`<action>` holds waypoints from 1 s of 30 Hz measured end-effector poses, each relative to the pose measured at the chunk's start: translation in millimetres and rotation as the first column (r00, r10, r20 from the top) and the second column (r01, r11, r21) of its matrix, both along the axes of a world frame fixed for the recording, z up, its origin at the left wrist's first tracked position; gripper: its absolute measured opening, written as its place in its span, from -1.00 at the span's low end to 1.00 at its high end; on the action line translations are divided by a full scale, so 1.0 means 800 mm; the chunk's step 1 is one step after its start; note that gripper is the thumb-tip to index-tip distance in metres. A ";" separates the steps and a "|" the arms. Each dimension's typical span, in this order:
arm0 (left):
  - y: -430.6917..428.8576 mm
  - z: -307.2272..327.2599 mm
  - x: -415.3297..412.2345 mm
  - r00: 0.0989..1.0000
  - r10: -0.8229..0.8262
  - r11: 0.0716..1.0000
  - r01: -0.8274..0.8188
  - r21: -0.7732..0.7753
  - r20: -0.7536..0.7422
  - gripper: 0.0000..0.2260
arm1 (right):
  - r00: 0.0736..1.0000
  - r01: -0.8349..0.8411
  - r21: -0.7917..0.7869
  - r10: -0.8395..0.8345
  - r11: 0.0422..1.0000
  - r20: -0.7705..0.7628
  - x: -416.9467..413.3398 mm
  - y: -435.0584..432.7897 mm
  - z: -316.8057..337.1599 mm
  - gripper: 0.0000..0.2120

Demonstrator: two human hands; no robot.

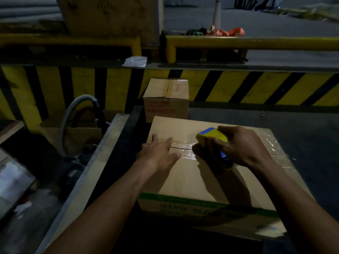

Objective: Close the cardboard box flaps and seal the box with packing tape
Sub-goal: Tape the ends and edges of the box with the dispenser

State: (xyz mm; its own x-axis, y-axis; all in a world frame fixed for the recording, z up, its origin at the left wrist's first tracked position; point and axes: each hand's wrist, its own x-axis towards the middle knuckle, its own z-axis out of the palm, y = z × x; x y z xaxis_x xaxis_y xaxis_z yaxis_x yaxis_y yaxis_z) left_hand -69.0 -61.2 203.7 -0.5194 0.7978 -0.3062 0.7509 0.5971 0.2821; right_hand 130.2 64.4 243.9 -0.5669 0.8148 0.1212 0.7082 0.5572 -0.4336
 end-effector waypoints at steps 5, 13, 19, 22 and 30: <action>0.000 0.002 -0.012 0.996 -0.074 0.996 0.077 -0.052 0.042 -0.36 | 0.999 0.017 -0.039 -0.018 0.999 -0.030 -0.025 -0.008 0.006 -0.38; -0.004 -0.006 -0.041 0.996 -0.074 0.994 0.070 0.087 0.051 -0.40 | 0.998 0.055 -0.011 -0.055 0.998 -0.036 -0.073 -0.023 0.003 -0.35; 0.036 -0.030 -0.130 0.965 -0.217 0.956 0.179 0.234 0.145 -0.29 | 0.992 0.104 0.047 -0.100 0.994 -0.070 -0.099 -0.045 -0.005 -0.29; 0.065 -0.042 -0.157 0.929 -0.193 0.927 0.068 0.368 0.315 -0.26 | 0.989 0.110 0.067 -0.103 0.992 -0.107 -0.109 -0.052 -0.007 -0.30; 0.087 -0.063 -0.147 0.850 -0.121 0.823 -0.203 0.530 0.513 -0.44 | 0.983 0.120 0.043 -0.113 0.992 -0.145 -0.111 -0.041 -0.016 -0.34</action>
State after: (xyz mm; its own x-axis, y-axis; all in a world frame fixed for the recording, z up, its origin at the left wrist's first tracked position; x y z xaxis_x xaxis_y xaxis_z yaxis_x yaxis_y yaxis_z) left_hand -186.9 8.6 153.3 -0.4547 0.8892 -0.0501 0.3798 0.2444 0.8922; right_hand 41.4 31.5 231.1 -0.4427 0.8647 0.2372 0.7029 0.4990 -0.5069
